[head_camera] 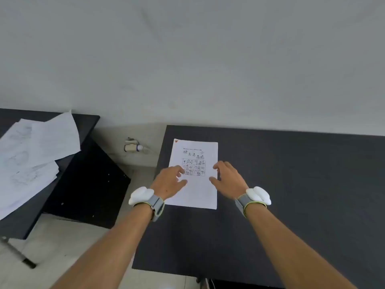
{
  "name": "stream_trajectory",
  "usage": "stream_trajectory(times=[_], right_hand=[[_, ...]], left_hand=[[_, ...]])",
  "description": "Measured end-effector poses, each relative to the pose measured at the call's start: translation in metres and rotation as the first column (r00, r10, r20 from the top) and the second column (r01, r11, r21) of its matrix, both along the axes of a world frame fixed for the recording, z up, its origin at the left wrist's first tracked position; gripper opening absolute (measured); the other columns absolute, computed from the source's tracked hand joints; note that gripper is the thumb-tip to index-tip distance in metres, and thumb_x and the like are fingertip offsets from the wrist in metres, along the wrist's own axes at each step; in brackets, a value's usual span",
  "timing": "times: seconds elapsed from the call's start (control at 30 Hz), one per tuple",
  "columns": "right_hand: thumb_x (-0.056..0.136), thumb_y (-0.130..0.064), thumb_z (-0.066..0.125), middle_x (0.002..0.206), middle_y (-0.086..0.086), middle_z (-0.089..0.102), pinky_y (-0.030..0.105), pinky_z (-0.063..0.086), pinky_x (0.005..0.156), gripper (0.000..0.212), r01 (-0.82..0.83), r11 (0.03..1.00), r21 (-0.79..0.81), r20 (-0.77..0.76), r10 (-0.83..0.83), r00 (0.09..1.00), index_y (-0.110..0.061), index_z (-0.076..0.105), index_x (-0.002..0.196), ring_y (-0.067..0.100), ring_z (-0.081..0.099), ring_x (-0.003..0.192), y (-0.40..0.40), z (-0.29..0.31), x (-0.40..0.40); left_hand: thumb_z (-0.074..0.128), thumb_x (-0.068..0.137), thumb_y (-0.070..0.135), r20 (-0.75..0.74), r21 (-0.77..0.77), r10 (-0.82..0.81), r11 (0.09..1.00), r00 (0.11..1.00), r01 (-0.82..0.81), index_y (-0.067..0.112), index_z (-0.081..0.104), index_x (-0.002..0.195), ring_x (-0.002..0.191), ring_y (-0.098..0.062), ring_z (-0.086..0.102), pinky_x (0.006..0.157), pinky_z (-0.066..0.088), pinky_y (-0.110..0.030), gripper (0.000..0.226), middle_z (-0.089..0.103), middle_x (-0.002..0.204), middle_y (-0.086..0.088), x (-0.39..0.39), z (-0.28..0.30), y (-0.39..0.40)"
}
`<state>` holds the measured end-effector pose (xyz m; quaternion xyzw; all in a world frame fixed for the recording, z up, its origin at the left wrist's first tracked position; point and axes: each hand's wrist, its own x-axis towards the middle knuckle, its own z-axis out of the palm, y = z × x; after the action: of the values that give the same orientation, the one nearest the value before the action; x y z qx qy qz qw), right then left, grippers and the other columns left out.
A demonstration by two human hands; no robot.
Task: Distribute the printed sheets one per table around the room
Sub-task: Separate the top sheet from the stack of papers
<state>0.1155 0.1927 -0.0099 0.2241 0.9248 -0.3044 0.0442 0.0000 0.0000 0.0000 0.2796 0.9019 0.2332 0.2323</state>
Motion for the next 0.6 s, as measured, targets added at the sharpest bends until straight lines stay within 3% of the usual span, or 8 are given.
stream_trajectory(times=[0.13,0.27,0.47,0.6], right_hand=[[0.093,-0.025,0.065,0.119,0.003,0.057,0.029,0.05,0.085,0.033,0.118,0.981,-0.156,0.127,-0.099,0.987,-0.014,0.057,0.123,0.022,0.061,0.104,0.009,-0.039,0.0],[0.096,-0.016,0.06,0.111,0.006,0.067,0.029,0.051,0.082,0.021,0.349,0.886,-0.304,0.193,-0.302,0.934,-0.011,0.063,0.116,0.021,0.064,0.096,0.021,-0.077,0.004],[0.099,-0.012,0.051,0.097,0.004,0.075,0.035,0.061,0.088,0.021,0.596,0.603,-0.53,0.281,-0.538,0.794,-0.013,0.071,0.106,0.016,0.074,0.087,0.026,-0.113,0.016],[0.098,-0.018,0.053,0.09,0.002,0.079,0.031,0.063,0.083,0.021,0.63,0.454,-0.63,0.309,-0.597,0.74,-0.019,0.074,0.094,0.012,0.077,0.081,0.028,-0.122,0.021]], left_hand=[[0.068,0.09,0.028,0.091,-0.04,-0.018,0.999,0.996,0.021,0.019,0.064,0.119,0.094,-0.015,0.065,0.09,0.055,-0.033,0.03,0.066,0.11,0.001,0.012,-0.035,0.019],[0.068,0.09,0.031,0.089,-0.012,-0.04,0.999,0.995,0.042,0.022,0.066,0.113,0.09,-0.012,0.064,0.084,0.054,-0.028,0.024,0.066,0.104,0.004,0.025,-0.067,0.048],[0.071,0.083,0.047,0.11,-0.063,-0.035,0.997,0.993,0.043,0.02,0.061,0.101,0.09,-0.017,0.058,0.076,0.047,-0.029,0.034,0.057,0.099,0.004,0.054,-0.105,0.083],[0.08,0.072,0.05,0.08,-0.103,-0.01,0.995,0.997,0.018,0.019,0.047,0.092,0.087,-0.018,0.05,0.07,0.039,-0.028,0.049,0.047,0.099,0.002,0.064,-0.119,0.088]])
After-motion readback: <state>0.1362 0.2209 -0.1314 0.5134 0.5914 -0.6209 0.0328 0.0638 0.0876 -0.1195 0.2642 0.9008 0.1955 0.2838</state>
